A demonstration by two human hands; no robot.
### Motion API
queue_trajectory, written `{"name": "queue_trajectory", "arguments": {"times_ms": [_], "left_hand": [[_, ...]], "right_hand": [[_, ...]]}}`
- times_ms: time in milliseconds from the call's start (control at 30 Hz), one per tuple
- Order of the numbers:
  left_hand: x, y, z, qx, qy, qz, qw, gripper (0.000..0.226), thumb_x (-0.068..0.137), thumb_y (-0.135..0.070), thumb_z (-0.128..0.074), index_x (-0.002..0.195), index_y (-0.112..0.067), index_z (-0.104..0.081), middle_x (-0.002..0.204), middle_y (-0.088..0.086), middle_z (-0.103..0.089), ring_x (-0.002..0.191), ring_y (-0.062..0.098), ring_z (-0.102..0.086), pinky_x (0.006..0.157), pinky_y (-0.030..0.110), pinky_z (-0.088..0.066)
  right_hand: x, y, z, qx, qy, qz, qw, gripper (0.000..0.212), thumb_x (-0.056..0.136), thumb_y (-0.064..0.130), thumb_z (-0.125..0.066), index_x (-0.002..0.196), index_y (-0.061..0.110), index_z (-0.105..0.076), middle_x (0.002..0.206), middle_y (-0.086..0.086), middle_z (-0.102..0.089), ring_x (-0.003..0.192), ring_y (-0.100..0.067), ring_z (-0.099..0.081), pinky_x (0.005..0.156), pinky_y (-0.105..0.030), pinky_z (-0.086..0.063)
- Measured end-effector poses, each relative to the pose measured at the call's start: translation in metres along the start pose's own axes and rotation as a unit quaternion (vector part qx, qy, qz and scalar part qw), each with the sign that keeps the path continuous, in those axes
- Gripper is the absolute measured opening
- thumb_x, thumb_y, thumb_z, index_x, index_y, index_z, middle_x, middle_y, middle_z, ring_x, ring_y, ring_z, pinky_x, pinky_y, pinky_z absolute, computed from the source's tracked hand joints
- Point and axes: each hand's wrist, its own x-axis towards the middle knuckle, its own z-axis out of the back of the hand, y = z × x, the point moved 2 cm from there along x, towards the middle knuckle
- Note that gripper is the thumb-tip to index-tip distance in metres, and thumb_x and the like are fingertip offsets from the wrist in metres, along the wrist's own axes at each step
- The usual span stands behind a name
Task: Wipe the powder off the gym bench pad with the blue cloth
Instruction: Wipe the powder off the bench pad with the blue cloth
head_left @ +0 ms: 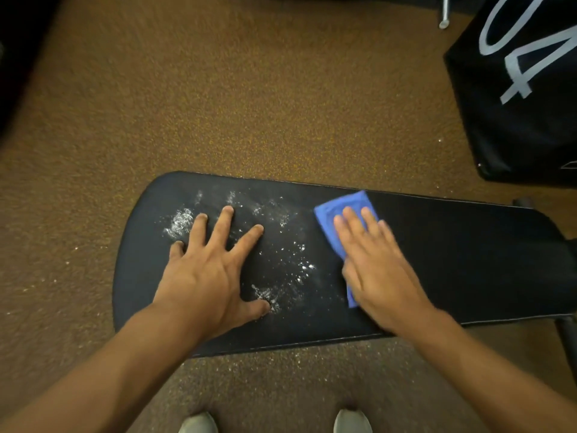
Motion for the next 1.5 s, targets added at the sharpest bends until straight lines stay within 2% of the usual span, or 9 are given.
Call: {"name": "queue_trajectory", "arguments": {"times_ms": [133, 333, 533, 633, 767, 967, 1200, 1400, 1500], "left_hand": [[0.002, 0.001, -0.003, -0.006, 0.000, 0.002, 1.000, 0.120, 0.060, -0.094, -0.049, 0.152, -0.048, 0.013, 0.167, 0.002, 0.017, 0.152, 0.037, 0.002, 0.118, 0.056, -0.029], [0.000, 0.001, -0.002, -0.009, -0.006, 0.000, 1.000, 0.121, 0.055, -0.098, -0.039, 0.153, -0.048, 0.012, 0.167, 0.003, 0.014, 0.152, 0.037, 0.000, 0.117, 0.055, -0.031], [0.001, 0.002, -0.002, -0.007, -0.001, -0.005, 1.000, 0.120, 0.058, -0.096, -0.043, 0.153, -0.048, 0.011, 0.167, 0.003, 0.014, 0.152, 0.037, 0.000, 0.117, 0.056, -0.030], [0.001, 0.003, -0.004, -0.008, -0.008, -0.004, 1.000, 0.121, 0.049, -0.098, -0.029, 0.152, -0.049, 0.011, 0.167, 0.003, 0.012, 0.152, 0.037, -0.002, 0.116, 0.055, -0.031], [0.000, 0.000, -0.001, 0.000, 0.001, 0.001, 1.000, 0.120, 0.061, -0.096, -0.044, 0.152, -0.047, 0.015, 0.167, 0.004, 0.017, 0.152, 0.037, 0.002, 0.119, 0.054, -0.028], [0.001, 0.000, -0.001, 0.005, 0.007, -0.004, 1.000, 0.118, 0.062, -0.094, -0.046, 0.153, -0.047, 0.013, 0.166, 0.004, 0.016, 0.152, 0.037, 0.001, 0.118, 0.055, -0.029], [0.000, -0.001, 0.000, -0.003, 0.006, 0.001, 1.000, 0.118, 0.062, -0.094, -0.048, 0.153, -0.047, 0.012, 0.167, 0.002, 0.016, 0.152, 0.037, 0.002, 0.118, 0.055, -0.029], [0.001, 0.000, -0.002, -0.008, -0.001, -0.002, 1.000, 0.118, 0.061, -0.094, -0.049, 0.153, -0.048, 0.009, 0.167, 0.002, 0.013, 0.152, 0.037, 0.000, 0.116, 0.056, -0.030], [0.000, 0.001, -0.003, -0.014, 0.001, 0.004, 1.000, 0.119, 0.061, -0.094, -0.050, 0.154, -0.048, 0.008, 0.167, 0.002, 0.014, 0.152, 0.037, 0.000, 0.117, 0.056, -0.029]], "right_hand": [[0.044, 0.024, -0.001, 0.024, -0.038, -0.082, 0.996, 0.071, 0.092, 0.032, -0.019, 0.159, 0.009, -0.023, 0.168, -0.009, -0.020, 0.155, -0.036, -0.008, 0.124, -0.053, -0.011], [-0.032, 0.026, -0.007, -0.008, 0.007, 0.062, 0.998, 0.067, 0.095, 0.027, -0.032, 0.159, 0.012, -0.023, 0.168, -0.006, -0.018, 0.156, -0.027, -0.005, 0.125, -0.046, -0.009], [0.031, 0.010, -0.001, 0.002, -0.049, -0.095, 0.994, 0.068, 0.093, 0.029, -0.023, 0.157, 0.007, -0.027, 0.165, -0.013, -0.025, 0.153, -0.039, -0.014, 0.123, -0.055, -0.016], [0.008, 0.042, -0.009, 0.011, -0.031, -0.027, 0.999, 0.066, 0.097, 0.028, -0.025, 0.159, 0.008, -0.020, 0.168, -0.010, -0.017, 0.156, -0.033, -0.005, 0.125, -0.052, -0.011], [-0.057, 0.025, -0.014, -0.011, -0.004, 0.074, 0.997, 0.066, 0.096, 0.026, -0.035, 0.160, 0.012, -0.021, 0.168, -0.006, -0.017, 0.156, -0.027, -0.003, 0.124, -0.049, -0.013], [0.007, 0.020, -0.009, 0.018, -0.063, -0.119, 0.991, 0.065, 0.095, 0.026, -0.026, 0.158, 0.008, -0.026, 0.166, -0.011, -0.023, 0.155, -0.035, -0.010, 0.124, -0.053, -0.013], [-0.064, 0.038, -0.019, 0.006, -0.005, 0.042, 0.999, 0.065, 0.098, 0.027, -0.032, 0.160, 0.012, -0.019, 0.169, -0.007, -0.013, 0.156, -0.027, -0.002, 0.124, -0.052, -0.017], [0.002, 0.051, -0.015, 0.027, -0.069, -0.167, 0.983, 0.067, 0.095, 0.028, -0.023, 0.159, 0.008, -0.021, 0.168, -0.011, -0.016, 0.155, -0.035, -0.005, 0.124, -0.054, -0.011], [-0.037, 0.087, -0.022, 0.041, -0.029, -0.059, 0.997, 0.067, 0.097, 0.027, -0.028, 0.160, 0.010, -0.015, 0.169, -0.008, -0.009, 0.156, -0.031, 0.004, 0.124, -0.054, -0.011]]}}
